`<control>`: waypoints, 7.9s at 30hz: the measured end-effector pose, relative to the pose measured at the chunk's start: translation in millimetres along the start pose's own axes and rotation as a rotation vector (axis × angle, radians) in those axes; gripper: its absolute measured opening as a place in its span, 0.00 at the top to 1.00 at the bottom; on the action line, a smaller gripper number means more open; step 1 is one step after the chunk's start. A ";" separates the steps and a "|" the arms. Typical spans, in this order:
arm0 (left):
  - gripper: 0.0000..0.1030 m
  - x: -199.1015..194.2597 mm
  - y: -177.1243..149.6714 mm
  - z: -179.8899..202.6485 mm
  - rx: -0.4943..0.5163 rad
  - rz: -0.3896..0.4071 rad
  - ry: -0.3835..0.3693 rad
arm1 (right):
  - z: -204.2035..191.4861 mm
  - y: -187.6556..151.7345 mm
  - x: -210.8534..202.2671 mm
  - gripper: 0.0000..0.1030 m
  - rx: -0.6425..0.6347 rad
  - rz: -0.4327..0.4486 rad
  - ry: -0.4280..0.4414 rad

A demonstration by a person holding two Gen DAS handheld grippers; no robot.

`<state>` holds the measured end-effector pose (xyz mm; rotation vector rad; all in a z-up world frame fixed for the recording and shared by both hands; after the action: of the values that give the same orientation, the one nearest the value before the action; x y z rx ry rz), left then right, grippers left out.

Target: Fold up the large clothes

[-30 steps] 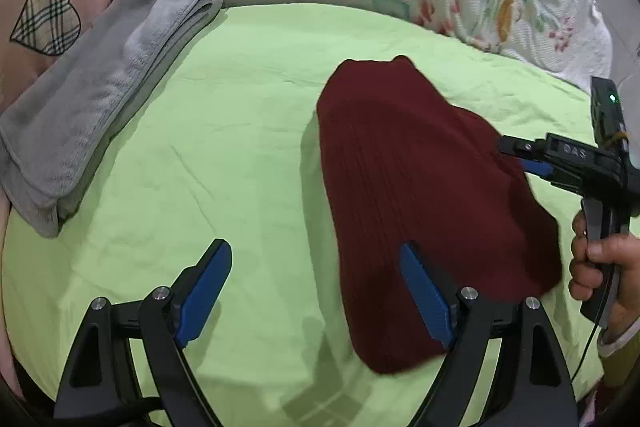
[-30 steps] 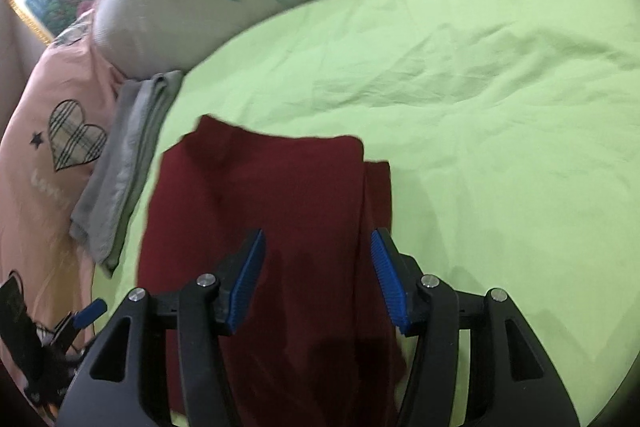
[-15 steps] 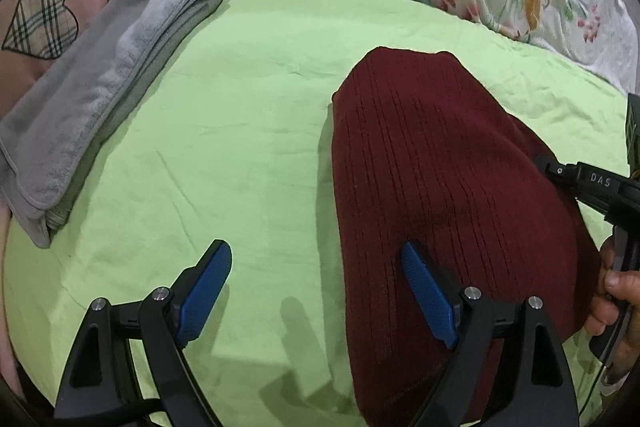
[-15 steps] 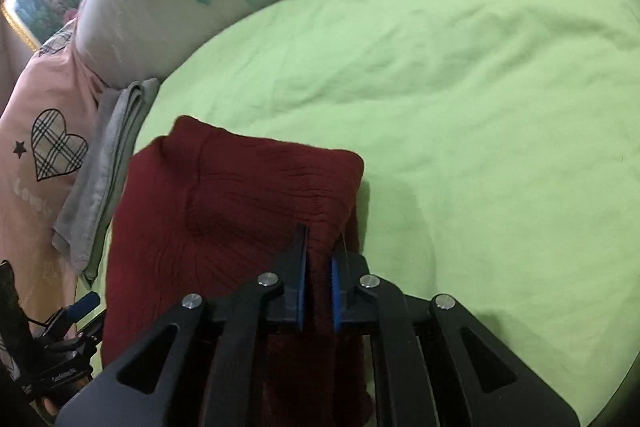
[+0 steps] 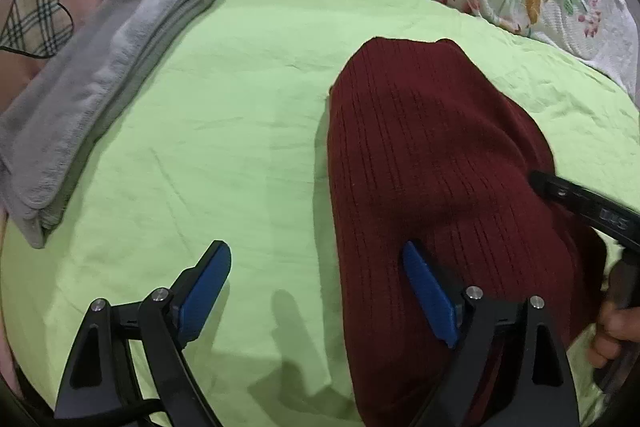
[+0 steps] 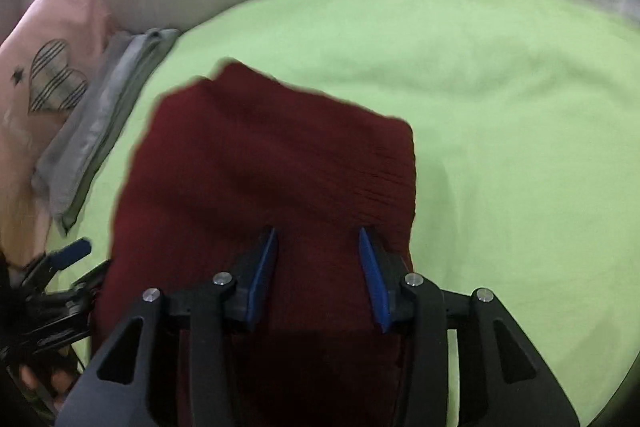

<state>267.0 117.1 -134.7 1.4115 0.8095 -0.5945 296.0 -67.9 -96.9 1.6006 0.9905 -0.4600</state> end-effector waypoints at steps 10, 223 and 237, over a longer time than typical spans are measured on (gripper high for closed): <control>0.16 -35.5 -11.4 -1.0 0.005 0.003 -0.008 | -11.5 -3.4 -59.1 0.57 0.058 0.075 0.106; 0.04 -130.7 -79.4 -4.1 0.051 0.062 0.086 | -56.6 -107.8 -135.2 0.21 -0.200 0.030 -0.050; 0.04 -139.1 -74.3 -2.3 0.069 0.082 0.090 | -56.8 -104.8 -131.1 0.21 -0.201 0.020 -0.033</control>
<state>123.9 98.1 -71.2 1.5358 0.8044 -0.5025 126.2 -60.5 -46.9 1.4173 0.9640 -0.3604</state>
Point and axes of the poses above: each gripper's, at about its wrist camera, not at the fingertips, and x roughly the way its jaws point, z to its right, y to its top, the point moved 10 cm from there along x, roughly the way its jaws point, and after that the axes turned 2 degrees about z, right-handed, at the moved point
